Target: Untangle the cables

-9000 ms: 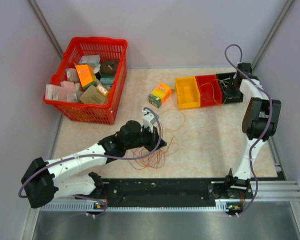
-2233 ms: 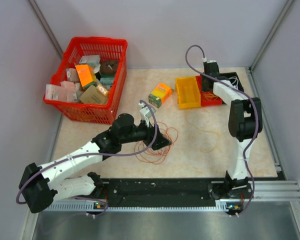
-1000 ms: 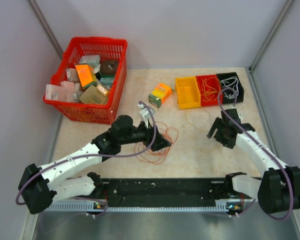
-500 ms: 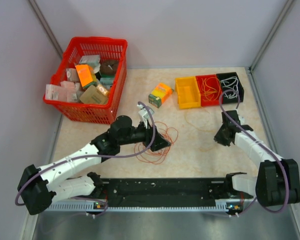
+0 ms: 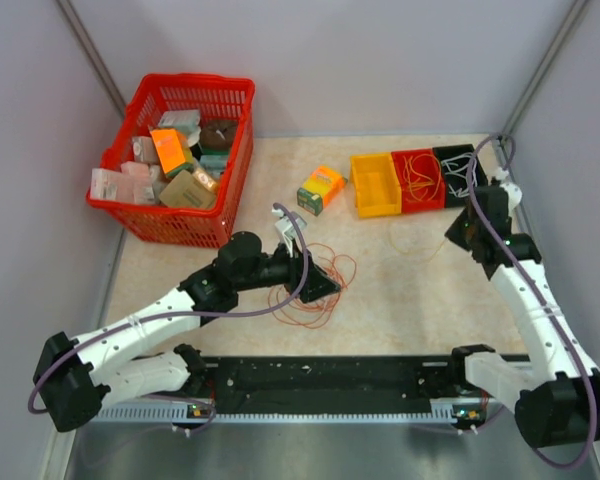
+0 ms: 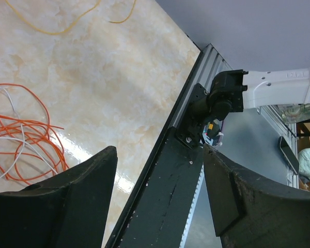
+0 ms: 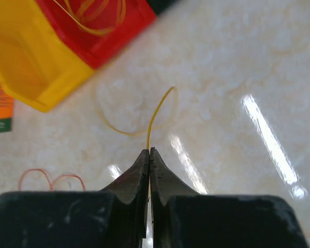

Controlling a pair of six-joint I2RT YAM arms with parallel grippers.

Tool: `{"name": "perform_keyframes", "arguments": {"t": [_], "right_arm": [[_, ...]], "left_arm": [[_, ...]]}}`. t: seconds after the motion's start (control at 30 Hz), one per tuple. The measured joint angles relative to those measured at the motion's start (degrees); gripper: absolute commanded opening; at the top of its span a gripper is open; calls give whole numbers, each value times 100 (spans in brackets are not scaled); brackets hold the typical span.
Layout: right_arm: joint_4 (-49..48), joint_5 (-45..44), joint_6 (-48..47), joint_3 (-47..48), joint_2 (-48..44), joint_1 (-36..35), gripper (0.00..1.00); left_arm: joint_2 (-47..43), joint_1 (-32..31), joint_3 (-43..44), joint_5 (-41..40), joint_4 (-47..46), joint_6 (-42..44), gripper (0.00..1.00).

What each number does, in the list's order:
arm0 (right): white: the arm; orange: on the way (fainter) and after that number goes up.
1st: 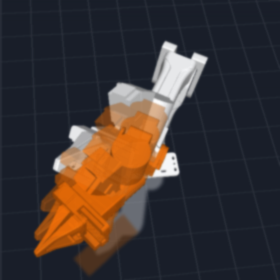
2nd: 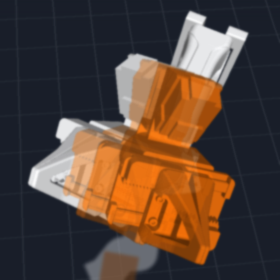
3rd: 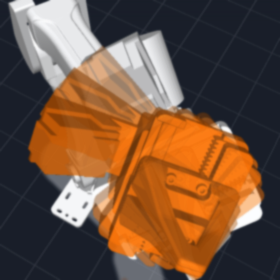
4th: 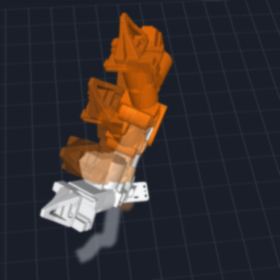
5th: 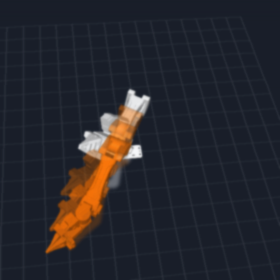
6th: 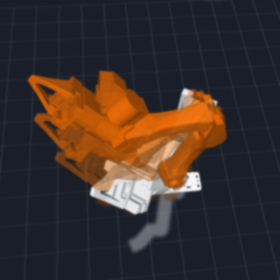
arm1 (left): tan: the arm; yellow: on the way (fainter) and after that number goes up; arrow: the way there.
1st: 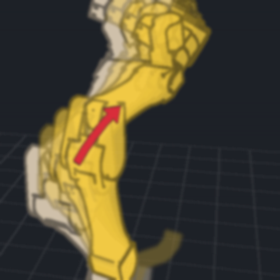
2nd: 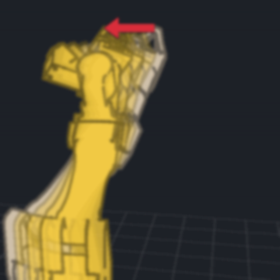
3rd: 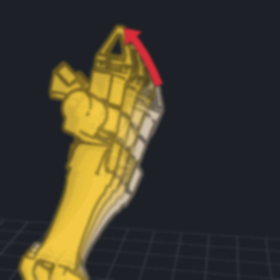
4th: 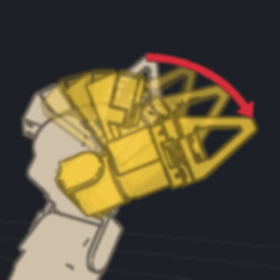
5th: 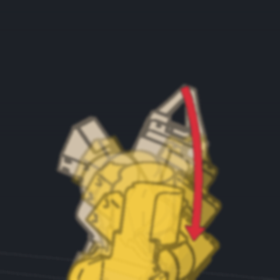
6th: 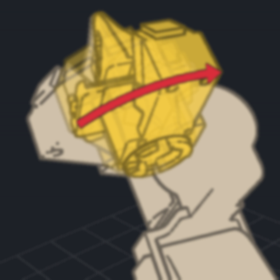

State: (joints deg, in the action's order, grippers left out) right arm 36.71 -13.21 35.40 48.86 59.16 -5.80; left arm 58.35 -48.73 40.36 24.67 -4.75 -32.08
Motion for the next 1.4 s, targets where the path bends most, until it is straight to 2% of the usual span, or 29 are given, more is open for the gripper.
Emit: {"name": "perform_keyframes", "arguments": {"t": [0.2, 0.4, 0.43, 0.47, 0.5, 0.53, 0.63, 0.67, 0.7, 0.83, 0.93, 1.0, 1.07, 1.13, 1.2, 1.4], "right_arm": [[68, -330, -474, 1419, -76, 0, 0], [144, -328, -960, 2662, 516, 2, 0], [138, -315, -1012, 2789, 588, 2, 9], [116, -304, -1060, 2911, 656, 2, 29], [70, -299, -1084, 2955, 691, 4, 41], [63, -269, -1060, 2946, 697, 13, 47], [-68, 22, -918, 2555, 658, 199, 76], [-116, 164, -876, 2269, 654, 323, 83], [-122, 243, -796, 2063, 669, 398, 85], [-151, 647, -437, 1169, 898, 826, 84], [-146, 730, 227, 715, 1204, 1014, 71], [-90, 708, 719, 538, 1419, 1021, 66], [-13, 658, 1141, 492, 1665, 1021, 62], [13, 573, 1510, 485, 1969, 1021, 52], [66, 507, 1827, 485, 2271, 1016, 48], [210, 374, 2441, 538, 3101, 927, 44]], "left_arm": [[4, -2, 0, 2, -4, -59, 71], [0, -7, 0, -4, 0, -76, 71], [-2, -7, 0, -4, 0, -76, 71], [-9, -7, 0, -4, 0, -74, 71], [-13, -7, 0, -4, 2, -76, 72], [-17, -7, 0, -4, 2, -74, 72], [-48, -7, 0, -7, 2, -74, 72], [-52, -7, 0, -4, 2, -74, 72], [-55, -7, 0, -4, 2, -72, 72], [-57, -7, 0, -4, 4, -31, 72], [-66, -7, 0, -11, 13, 24, 72], [-87, -7, 0, -24, 24, 50, 72], [-98, -7, -2, -26, 26, 57, 72], [-98, -7, -2, -24, 26, 63, 72], [-98, -7, -2, -24, 26, 74, 72], [-98, -7, -9, -31, 33, 98, 72]]}}
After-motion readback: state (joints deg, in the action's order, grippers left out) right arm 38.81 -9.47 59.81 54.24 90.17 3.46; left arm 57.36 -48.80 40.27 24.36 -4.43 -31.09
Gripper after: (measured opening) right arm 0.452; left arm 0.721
